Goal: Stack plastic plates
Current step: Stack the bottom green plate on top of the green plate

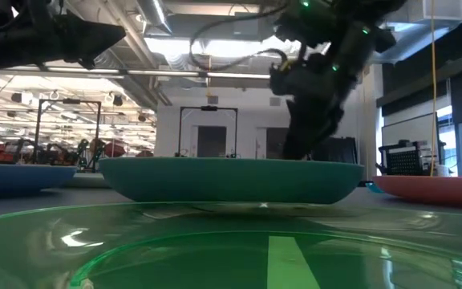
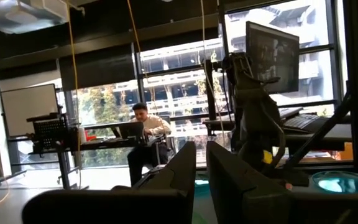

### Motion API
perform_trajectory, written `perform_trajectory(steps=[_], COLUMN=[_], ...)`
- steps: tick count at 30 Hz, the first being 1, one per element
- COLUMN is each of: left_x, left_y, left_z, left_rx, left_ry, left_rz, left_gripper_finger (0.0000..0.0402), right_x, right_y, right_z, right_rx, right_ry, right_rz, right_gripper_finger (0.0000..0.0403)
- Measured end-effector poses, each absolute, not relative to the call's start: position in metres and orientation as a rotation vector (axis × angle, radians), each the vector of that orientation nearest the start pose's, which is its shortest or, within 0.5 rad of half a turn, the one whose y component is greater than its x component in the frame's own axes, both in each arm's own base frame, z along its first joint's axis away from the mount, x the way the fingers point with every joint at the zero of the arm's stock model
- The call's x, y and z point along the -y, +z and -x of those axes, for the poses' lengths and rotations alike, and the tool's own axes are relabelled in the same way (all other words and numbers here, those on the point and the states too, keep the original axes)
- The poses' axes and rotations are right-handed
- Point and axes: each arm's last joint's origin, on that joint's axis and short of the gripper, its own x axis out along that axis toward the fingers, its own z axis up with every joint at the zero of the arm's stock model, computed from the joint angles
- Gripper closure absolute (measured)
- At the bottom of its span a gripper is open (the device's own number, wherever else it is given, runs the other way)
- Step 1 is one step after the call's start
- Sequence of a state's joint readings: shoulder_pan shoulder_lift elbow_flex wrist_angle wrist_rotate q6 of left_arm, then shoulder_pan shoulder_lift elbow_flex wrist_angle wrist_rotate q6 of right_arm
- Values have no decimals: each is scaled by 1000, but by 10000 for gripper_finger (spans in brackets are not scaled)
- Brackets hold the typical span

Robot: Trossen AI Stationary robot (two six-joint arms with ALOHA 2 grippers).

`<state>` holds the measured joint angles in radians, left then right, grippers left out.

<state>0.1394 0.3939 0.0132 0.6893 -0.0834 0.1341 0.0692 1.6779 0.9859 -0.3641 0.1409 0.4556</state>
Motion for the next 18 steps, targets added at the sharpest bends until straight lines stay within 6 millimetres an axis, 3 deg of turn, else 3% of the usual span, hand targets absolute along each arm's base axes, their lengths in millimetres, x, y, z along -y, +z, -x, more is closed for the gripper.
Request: perform_trajectory(steps=[4,18], left_x=[-19,-19], left_y=[197,197], left_z=[-118,-118], left_rx=[275,278], left_ry=[242,241], left_rz=[-148,-143], left_gripper_finger=[370,370], right_x=[-15,-16], right_y=[161,149], right_z=[-315,-319], right_rx=[-1011,-977], right_ry=[-398,-382], right_rz=[-347,-409], right_gripper_finger=[224,266])
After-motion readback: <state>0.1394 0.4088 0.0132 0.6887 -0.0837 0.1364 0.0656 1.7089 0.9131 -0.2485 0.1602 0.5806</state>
